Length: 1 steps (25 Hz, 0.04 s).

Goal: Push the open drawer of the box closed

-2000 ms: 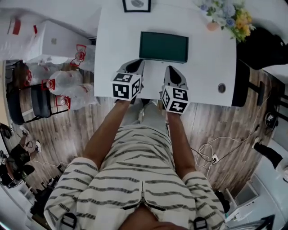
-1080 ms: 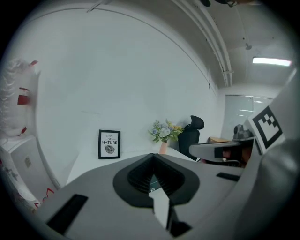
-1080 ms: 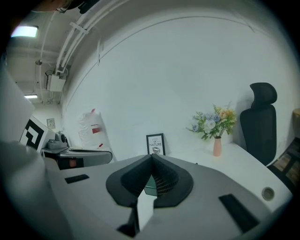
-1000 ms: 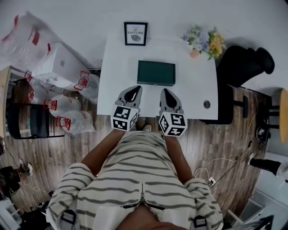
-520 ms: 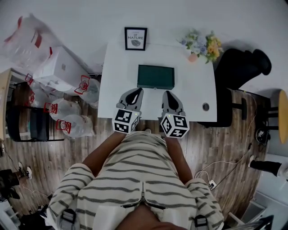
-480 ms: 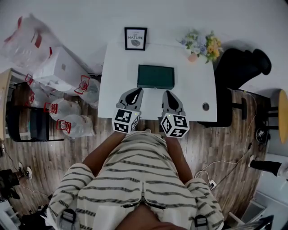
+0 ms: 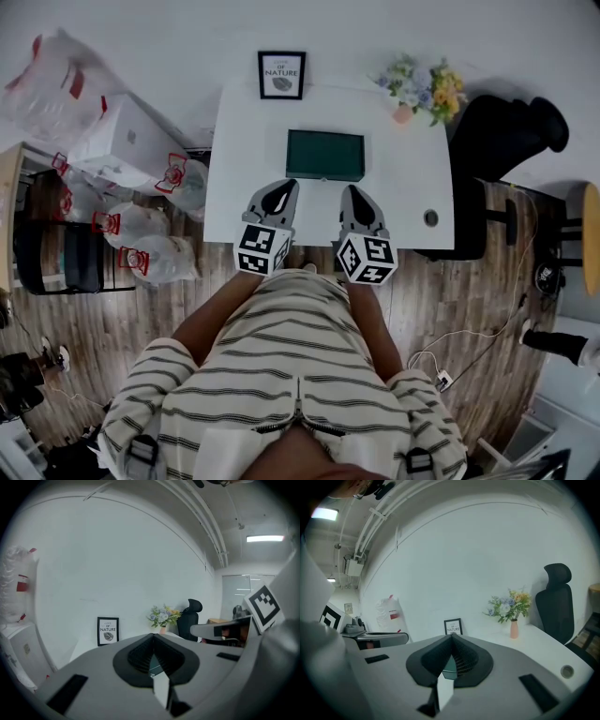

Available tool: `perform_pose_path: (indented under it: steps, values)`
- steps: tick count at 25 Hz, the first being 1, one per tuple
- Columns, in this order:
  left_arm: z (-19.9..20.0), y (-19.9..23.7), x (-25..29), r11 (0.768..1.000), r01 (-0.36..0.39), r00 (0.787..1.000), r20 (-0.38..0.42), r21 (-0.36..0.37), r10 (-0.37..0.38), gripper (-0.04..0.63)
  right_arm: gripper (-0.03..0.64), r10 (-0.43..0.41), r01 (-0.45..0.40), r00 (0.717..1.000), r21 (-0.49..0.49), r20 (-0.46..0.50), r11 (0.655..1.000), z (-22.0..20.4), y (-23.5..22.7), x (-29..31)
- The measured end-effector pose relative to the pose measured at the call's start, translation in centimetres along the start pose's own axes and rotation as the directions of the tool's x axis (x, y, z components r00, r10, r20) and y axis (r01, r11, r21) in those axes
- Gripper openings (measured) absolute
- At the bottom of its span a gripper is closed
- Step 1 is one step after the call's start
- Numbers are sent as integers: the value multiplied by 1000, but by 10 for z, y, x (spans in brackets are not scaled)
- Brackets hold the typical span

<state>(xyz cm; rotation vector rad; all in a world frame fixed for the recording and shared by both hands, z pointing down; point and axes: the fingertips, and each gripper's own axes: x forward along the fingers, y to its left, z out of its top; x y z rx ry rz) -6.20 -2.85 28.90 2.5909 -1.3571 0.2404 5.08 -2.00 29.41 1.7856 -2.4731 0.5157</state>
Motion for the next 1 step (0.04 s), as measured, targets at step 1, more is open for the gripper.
perform_pose_path:
  steps: [1]
  values:
    - [0, 0, 1, 1000, 1, 1000, 0, 0, -1, 2, -3, -2, 2, 1000, 1, 1, 1000, 0, -2, 0]
